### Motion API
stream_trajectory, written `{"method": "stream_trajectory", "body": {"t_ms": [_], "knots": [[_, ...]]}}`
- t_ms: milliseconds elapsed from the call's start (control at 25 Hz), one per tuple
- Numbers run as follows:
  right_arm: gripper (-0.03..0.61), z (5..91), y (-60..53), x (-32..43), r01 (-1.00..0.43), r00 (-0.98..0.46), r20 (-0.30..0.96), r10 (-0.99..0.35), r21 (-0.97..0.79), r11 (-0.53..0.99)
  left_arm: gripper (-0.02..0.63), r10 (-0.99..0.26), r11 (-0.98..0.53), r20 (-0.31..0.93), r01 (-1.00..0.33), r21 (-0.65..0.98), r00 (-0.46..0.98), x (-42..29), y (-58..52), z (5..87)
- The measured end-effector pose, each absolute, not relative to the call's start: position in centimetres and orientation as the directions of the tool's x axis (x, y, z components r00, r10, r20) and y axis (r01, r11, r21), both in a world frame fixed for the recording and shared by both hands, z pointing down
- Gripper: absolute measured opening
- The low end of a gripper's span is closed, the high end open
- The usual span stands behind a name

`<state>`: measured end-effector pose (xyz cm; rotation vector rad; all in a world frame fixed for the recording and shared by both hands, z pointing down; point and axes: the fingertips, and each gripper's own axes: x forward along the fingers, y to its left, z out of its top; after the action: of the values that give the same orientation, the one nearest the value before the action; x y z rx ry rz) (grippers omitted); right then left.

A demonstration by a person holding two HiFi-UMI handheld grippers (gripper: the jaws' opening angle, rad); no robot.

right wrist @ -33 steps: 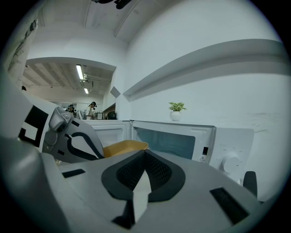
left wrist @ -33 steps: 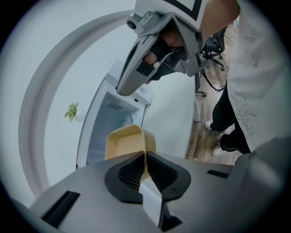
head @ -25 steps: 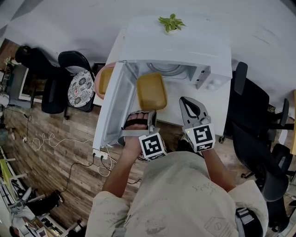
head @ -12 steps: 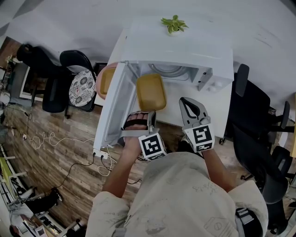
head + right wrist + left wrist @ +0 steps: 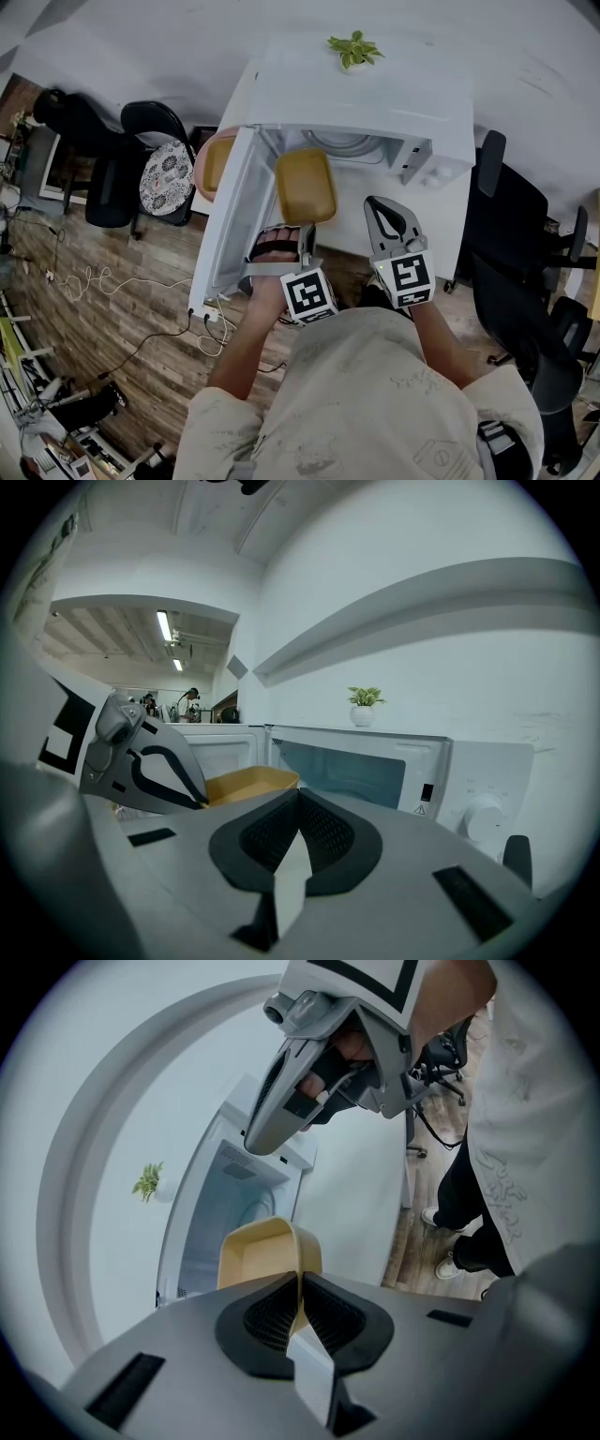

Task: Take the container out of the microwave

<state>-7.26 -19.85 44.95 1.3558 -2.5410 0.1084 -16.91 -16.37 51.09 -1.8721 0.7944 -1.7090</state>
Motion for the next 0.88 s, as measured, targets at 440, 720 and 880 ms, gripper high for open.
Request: {"method": "stream_trajectory", "body": {"t_ms": [440, 720, 880], "knots": [[0.014, 44.73, -19.88, -7.57, -0.814, -0.547, 0.256, -0.797, 0.063, 0.578, 0.025, -0.700, -0.713, 0.713, -0.097, -0.695, 0.041, -17.04, -16.35, 51.12], [0.014, 44.59, -19.55, -7.31, -0.813, -0.547, 0.252, -0.798, 0.066, 0.578, 0.025, -0.702, -0.711, 0.711, -0.091, -0.697, 0.040, -16.78, -16.21, 51.17], [0.014, 44.73, -19.52, -6.97, -0.816, -0.543, 0.255, -0.800, 0.065, 0.574, 0.025, -0.700, -0.714, 0.713, -0.088, -0.695, 0.042, -16.55, -16.13, 51.19]]}}
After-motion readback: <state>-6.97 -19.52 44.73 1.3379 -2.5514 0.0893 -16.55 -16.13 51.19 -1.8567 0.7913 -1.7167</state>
